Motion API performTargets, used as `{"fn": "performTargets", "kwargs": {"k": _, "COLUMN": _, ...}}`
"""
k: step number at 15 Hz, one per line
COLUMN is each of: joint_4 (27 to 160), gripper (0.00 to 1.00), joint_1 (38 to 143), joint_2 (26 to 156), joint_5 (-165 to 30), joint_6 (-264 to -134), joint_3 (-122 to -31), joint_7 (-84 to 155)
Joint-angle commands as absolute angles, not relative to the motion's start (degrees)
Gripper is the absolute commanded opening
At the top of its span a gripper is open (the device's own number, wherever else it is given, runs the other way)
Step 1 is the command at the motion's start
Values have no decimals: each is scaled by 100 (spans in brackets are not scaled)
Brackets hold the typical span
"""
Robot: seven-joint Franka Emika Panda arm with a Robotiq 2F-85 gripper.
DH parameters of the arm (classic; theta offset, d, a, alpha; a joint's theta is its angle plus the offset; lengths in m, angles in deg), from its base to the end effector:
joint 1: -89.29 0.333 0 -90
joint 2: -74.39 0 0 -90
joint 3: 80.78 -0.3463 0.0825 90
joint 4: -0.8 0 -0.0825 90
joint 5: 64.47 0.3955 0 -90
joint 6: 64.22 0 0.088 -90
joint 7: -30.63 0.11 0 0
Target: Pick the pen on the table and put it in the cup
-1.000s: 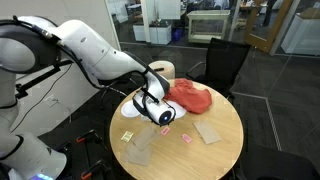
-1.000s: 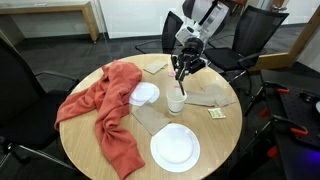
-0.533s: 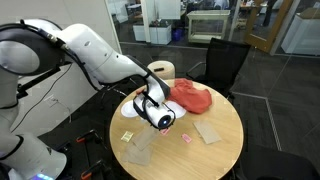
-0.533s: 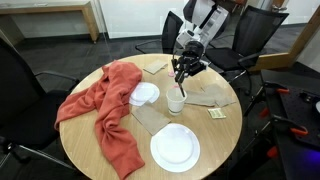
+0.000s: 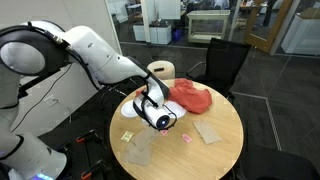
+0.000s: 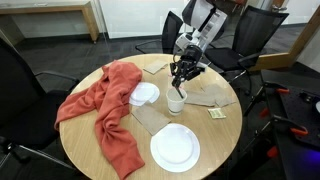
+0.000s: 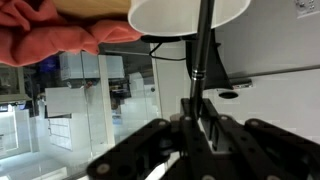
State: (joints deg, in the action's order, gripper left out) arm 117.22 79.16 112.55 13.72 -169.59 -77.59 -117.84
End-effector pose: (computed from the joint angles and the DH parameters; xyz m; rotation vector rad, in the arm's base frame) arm 0.5595 -0.0499 0.1200 -1.6497 -1.2899 -1.0501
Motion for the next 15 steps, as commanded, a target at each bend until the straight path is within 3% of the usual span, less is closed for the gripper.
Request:
{"fn": "performTargets", "kwargs": {"k": 1, "joint_4": 11674, "gripper": 4, "joint_1": 8151, "joint_2": 11278, "joint_5": 1560, "joint_6": -17379, "joint_3": -7681, "joint_7": -11815}}
{"fn": "performTargets", "kwargs": {"k": 8, "joint_4": 11577, "gripper": 4, "joint_1": 8294, "joint_2": 11406, "joint_5": 1591, "joint_6": -17908, "joint_3": -7721, "joint_7": -11795}}
{"fn": "performTargets", "kwargs": {"k": 9, "joint_4": 11564, "gripper": 39, "joint_1": 8298, "joint_2": 11422, "joint_5": 1590, "joint_6": -17941, "joint_3": -7728, "joint_7": -11794}}
{"fn": "performTargets", "kwargs": {"k": 11, "joint_4": 11558, "gripper": 47, "joint_1": 8315, "joint_2": 11422, "joint_5": 1602, "joint_6": -18011, "joint_3": -7739, "joint_7": -11813}}
{"fn": "performTargets", "kwargs": {"k": 15, "joint_4": 11616, "gripper": 77, "joint_1": 8353, "joint_2": 11299, "joint_5": 1596, "joint_6": -18090, "joint_3": -7746, "joint_7": -11861}}
